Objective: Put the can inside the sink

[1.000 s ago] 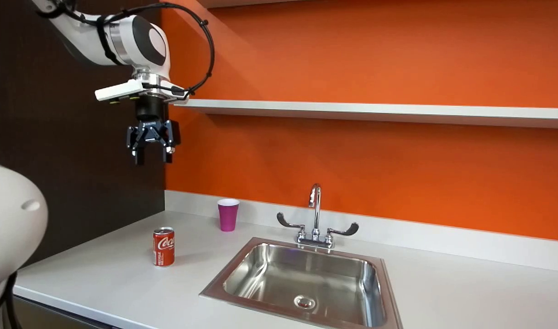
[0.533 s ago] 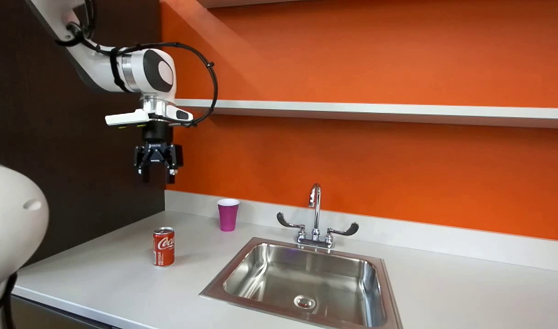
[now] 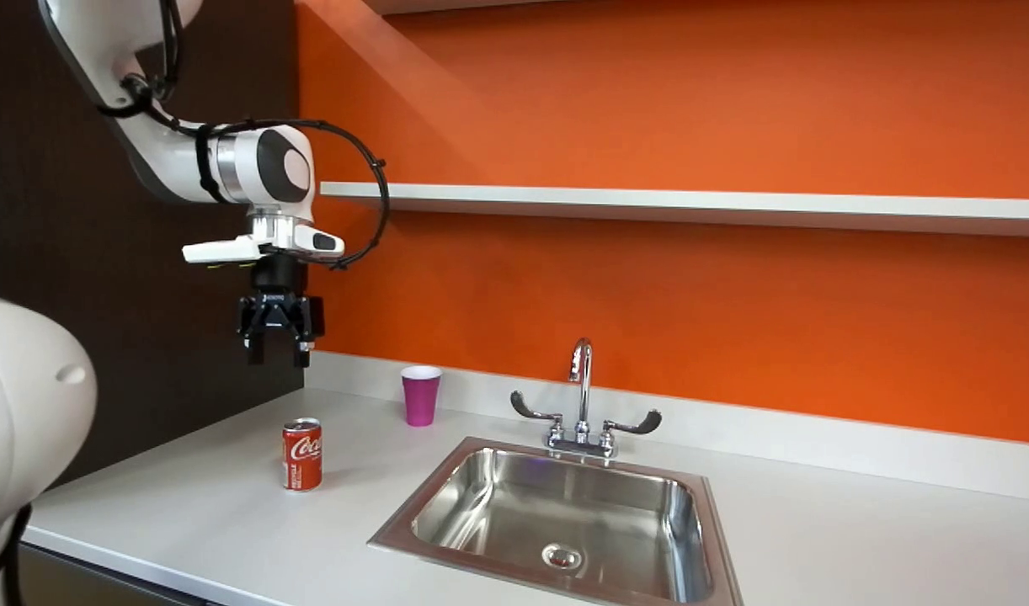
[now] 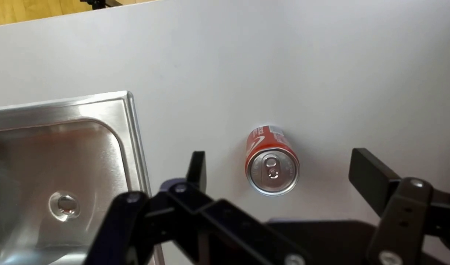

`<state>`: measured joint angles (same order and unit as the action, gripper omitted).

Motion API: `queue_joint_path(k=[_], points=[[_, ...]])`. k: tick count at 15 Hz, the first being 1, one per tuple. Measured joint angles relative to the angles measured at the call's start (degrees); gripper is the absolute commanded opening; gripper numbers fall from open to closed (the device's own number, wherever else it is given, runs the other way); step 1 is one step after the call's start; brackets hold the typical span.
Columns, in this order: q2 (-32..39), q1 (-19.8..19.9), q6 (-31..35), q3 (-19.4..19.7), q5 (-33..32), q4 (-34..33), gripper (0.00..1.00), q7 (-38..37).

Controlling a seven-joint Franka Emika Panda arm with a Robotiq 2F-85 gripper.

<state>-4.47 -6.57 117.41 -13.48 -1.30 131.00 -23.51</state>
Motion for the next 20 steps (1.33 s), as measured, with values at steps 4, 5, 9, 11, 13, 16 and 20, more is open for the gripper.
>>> queue_joint_path(k=[4,5,9,11,13,16,20], points=[[1.4,-0.9,3.6,0.0,0.0,2.0,1.0,-1.5],[1.9,-1.0,4.5,0.0,0.0,2.3,1.0,-1.9],[4.1,-1.0,7.9,0.3,0.0,2.5,1.0,-3.0],[5.1,-1.0,9.4,0.7,0.0,2.5,1.0,-3.3],[6.2,-1.0,10.8,1.1,0.0,2.5,1.0,-3.4],[8.2,-1.0,12.4,2.0,0.0,2.1,1.0,-3.4],[10.7,-1.0,13.4,2.9,0.0,1.0,1.0,-3.4]])
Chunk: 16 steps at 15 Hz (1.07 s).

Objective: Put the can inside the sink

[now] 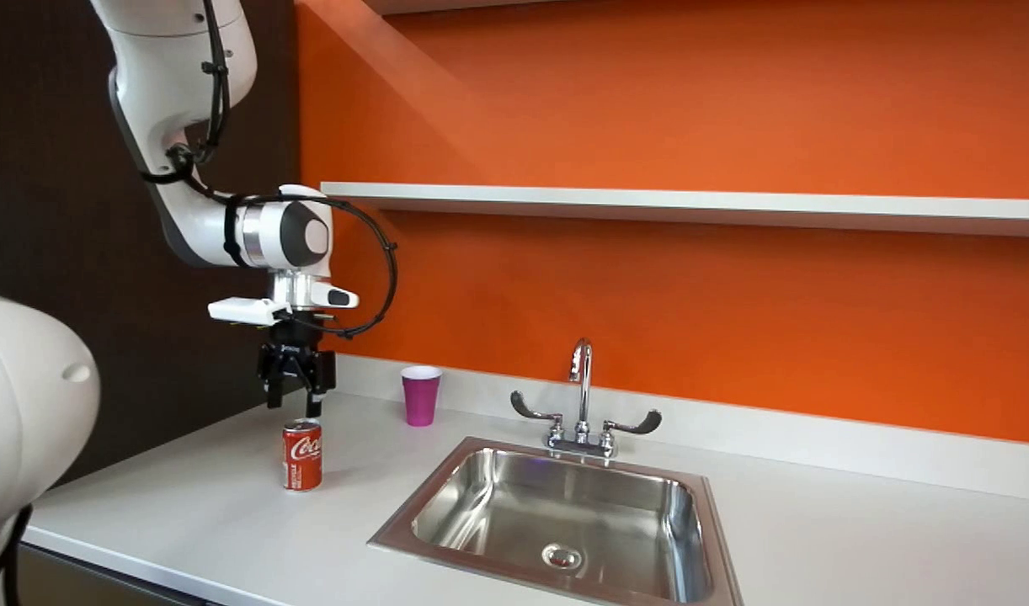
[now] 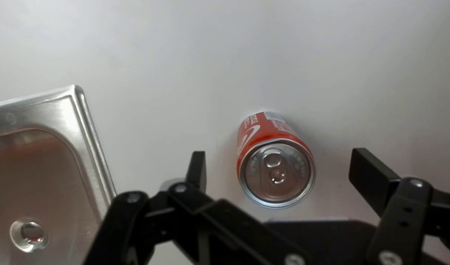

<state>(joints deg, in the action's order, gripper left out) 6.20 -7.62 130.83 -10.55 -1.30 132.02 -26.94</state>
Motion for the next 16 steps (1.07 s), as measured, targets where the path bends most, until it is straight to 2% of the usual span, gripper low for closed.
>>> queue_joint_path(k=[16], points=[[7.9,-2.4,0.4,2.3,0.0,-5.1,1.0,-0.1]])
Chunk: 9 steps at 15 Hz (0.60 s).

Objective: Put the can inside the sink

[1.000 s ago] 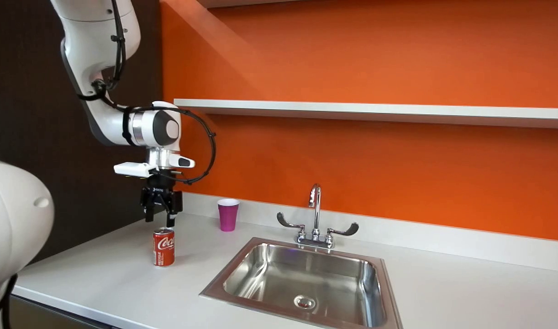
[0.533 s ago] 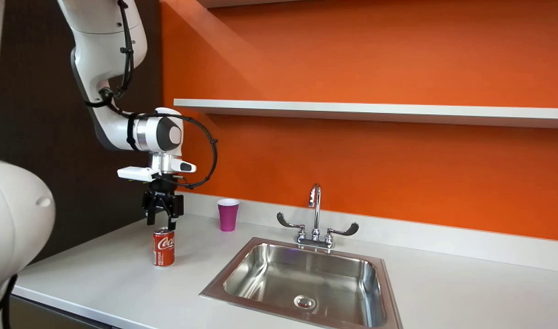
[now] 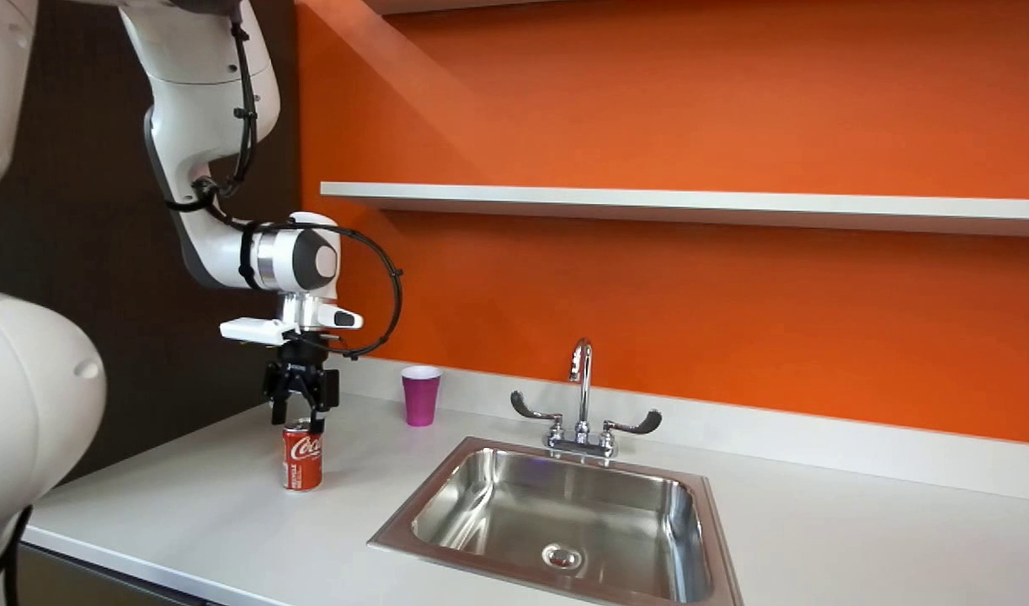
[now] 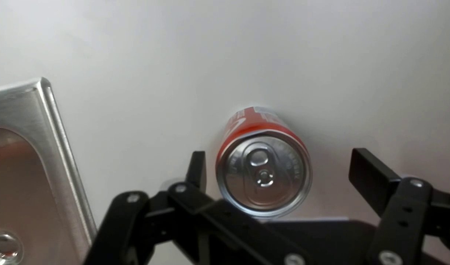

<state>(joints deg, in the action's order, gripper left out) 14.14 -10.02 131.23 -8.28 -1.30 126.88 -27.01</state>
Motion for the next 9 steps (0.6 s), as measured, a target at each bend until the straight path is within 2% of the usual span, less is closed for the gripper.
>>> queue_joint_path(k=[9], points=[[1.5,-0.4,0.0,1.0,0.0,-0.7,1.0,-0.1]])
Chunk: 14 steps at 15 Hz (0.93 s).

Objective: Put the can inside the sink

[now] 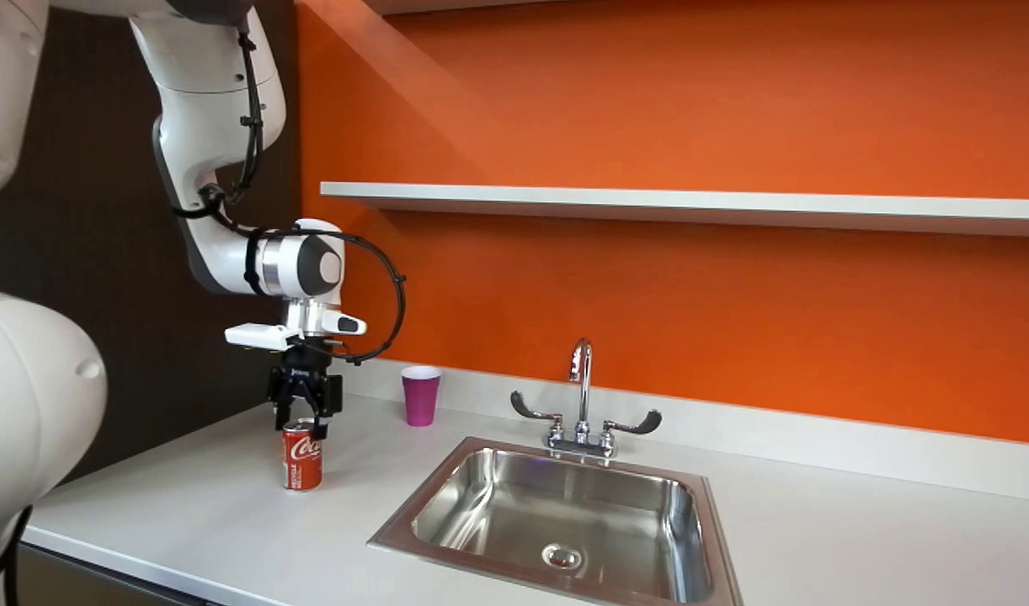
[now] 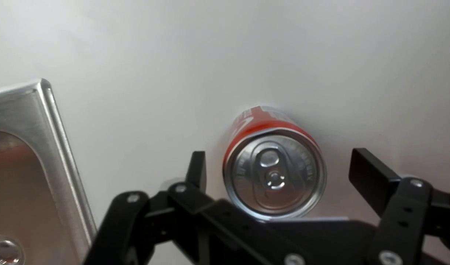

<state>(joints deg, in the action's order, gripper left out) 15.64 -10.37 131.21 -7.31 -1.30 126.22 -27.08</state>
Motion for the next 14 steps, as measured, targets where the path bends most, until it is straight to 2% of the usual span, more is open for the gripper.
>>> queue_joint_path(k=[10,11,12,14], points=[[0.9,-0.1,-0.4,0.5,0.1,-0.2,0.98,0.0],[1.0,-0.1,-0.4,0.5,0.1,-0.3,0.74,0.0],[1.1,-0.1,-0.4,0.5,0.2,-0.3,0.73,0.0],[1.3,-0.1,-0.4,0.6,0.2,-0.4,0.57,0.0]])
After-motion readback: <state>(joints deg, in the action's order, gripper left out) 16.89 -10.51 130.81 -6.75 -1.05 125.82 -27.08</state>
